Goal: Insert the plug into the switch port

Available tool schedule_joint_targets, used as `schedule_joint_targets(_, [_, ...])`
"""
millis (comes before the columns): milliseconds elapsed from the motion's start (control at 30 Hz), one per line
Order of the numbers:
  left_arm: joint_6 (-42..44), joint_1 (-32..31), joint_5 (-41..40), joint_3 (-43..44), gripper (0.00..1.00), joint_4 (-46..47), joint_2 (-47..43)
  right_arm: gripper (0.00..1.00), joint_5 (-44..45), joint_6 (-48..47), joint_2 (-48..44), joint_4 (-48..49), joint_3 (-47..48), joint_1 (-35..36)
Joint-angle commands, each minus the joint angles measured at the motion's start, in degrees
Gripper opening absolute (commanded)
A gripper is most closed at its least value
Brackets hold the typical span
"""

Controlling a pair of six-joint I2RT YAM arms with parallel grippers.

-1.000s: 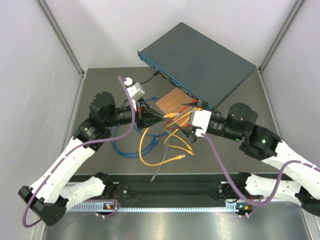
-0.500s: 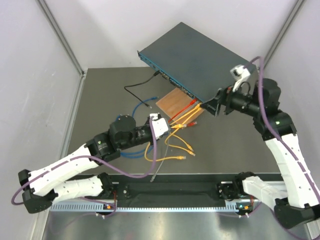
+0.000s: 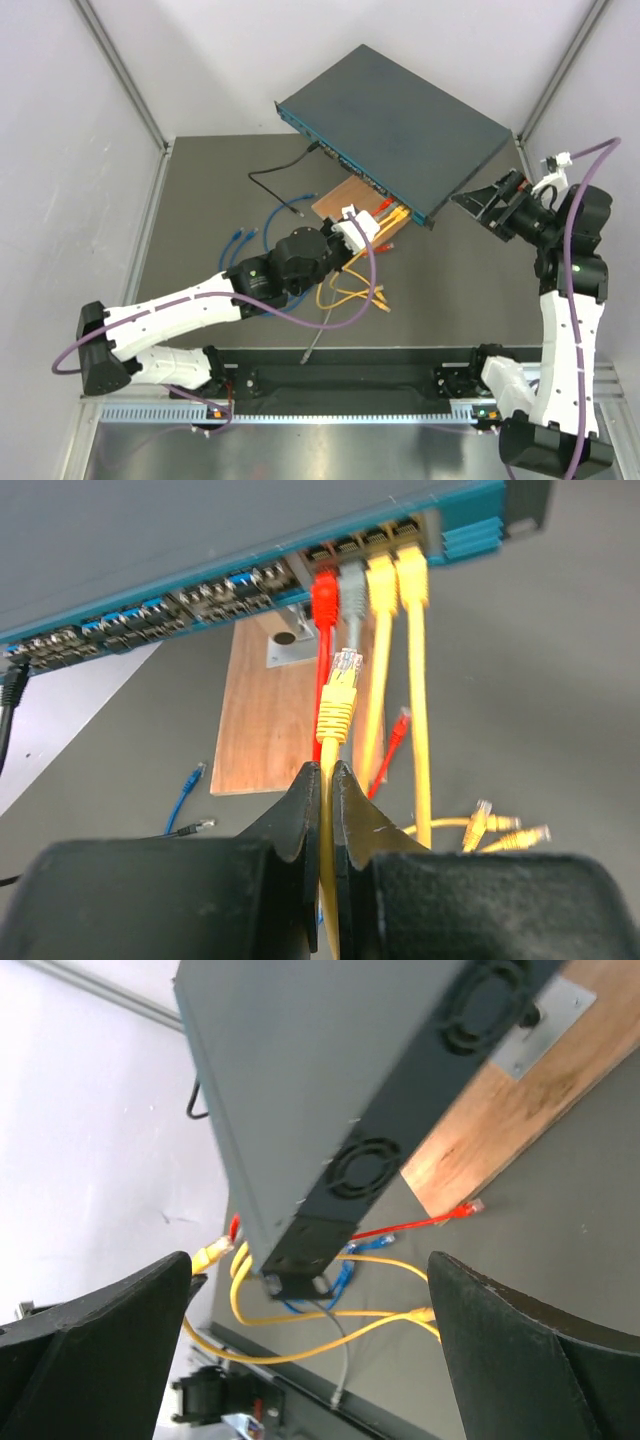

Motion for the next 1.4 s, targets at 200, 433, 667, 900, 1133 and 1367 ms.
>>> schedule_joint_targets(200, [-2.9,-0.2,-5.9,7.6,0.00,5.2,4.6,1.00,-5.1,11.7,4.0,16.4,-8.8,-1.7])
schedule_joint_targets(433, [-3.5,0.2,-6.4,9.4,0.00,5.0,7.9,0.99,-6.4,16.8,6.3,24.8,-11.2,-1.3])
schedule_joint_targets(667, [-3.4,0.7,-6.3,10.2,0.00,6.4,10.0,0.98,-6.7,16.2,6.0,24.5,-12.5,-0.4])
schedule_joint_targets(900, [-2.8,1.1,-6.2,12.3,0.00,7.1,11.9,0.92,-5.9,17.1,7.1,26.9,-13.4,1.2])
schedule_joint_targets(1133, [-2.8,1.3,-5.8,13.1,0.00,7.2,13.1,0.85,-4.5,20.3,7.8,31.4,-14.2,3.8])
schedule_joint_targets(1367, [-2.9,2.6,-5.9,13.6,0.00,7.3,13.9,0.81,-3.7,20.8,8.5,32.6,-14.6,5.7])
